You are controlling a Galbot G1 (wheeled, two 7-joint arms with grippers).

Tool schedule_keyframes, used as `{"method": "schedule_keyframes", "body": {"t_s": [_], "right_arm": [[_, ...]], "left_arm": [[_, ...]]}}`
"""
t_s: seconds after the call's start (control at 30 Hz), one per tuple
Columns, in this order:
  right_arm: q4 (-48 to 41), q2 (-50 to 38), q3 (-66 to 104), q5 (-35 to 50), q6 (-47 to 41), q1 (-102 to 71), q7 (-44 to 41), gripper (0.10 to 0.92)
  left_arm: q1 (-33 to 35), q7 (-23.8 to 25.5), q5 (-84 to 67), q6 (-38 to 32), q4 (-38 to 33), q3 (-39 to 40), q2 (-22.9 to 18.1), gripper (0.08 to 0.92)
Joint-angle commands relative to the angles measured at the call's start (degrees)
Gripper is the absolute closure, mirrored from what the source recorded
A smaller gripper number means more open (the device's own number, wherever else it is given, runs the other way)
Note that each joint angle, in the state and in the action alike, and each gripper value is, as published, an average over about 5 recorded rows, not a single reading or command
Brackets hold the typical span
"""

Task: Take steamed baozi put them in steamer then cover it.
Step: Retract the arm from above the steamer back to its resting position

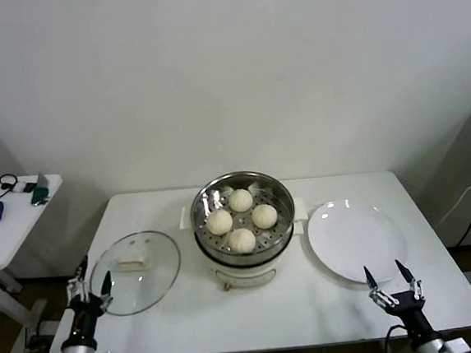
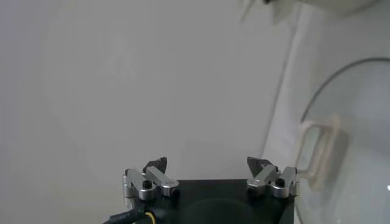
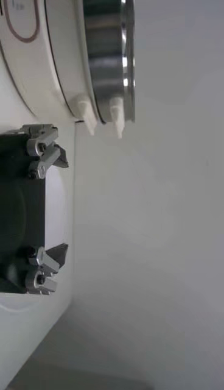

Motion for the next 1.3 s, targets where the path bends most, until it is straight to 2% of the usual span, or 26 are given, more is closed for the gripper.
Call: {"method": "schedule_keyframes", "body": {"t_s": [0.03, 0.8, 1.0, 1.2, 1.3], "right_arm": [[1.47, 5.46, 0.74, -2.47, 1.86, -3.17, 0.62, 0.203], [4.77, 6.83, 2.45, -2.96, 2.18, -5.66, 0.66, 0.203], [5.84, 7.21, 2.75, -2.97, 2.13, -5.89, 0.57, 0.203], [5.71, 7.61, 2.36, -3.39, 1.95, -5.56, 0.59, 0.203], [5.35, 7.82, 2.09, -3.77, 1.95, -5.24, 0.59, 0.203]], "left_arm": [[-5.53, -4.45, 15.66, -0.66, 11.11, 3.89, -0.78, 0.177], [-22.40, -4.60, 16.55, -1.01, 28.97, 6.57, -0.03, 0.177], [-23.88, -4.54, 17.20, -1.03, 31.87, 6.52, 0.11, 0.177], [-23.53, -4.49, 17.21, -0.99, 31.11, 6.53, 0.10, 0.177], [-23.19, -4.47, 17.15, -0.91, 30.70, 6.45, 0.12, 0.218]]}}
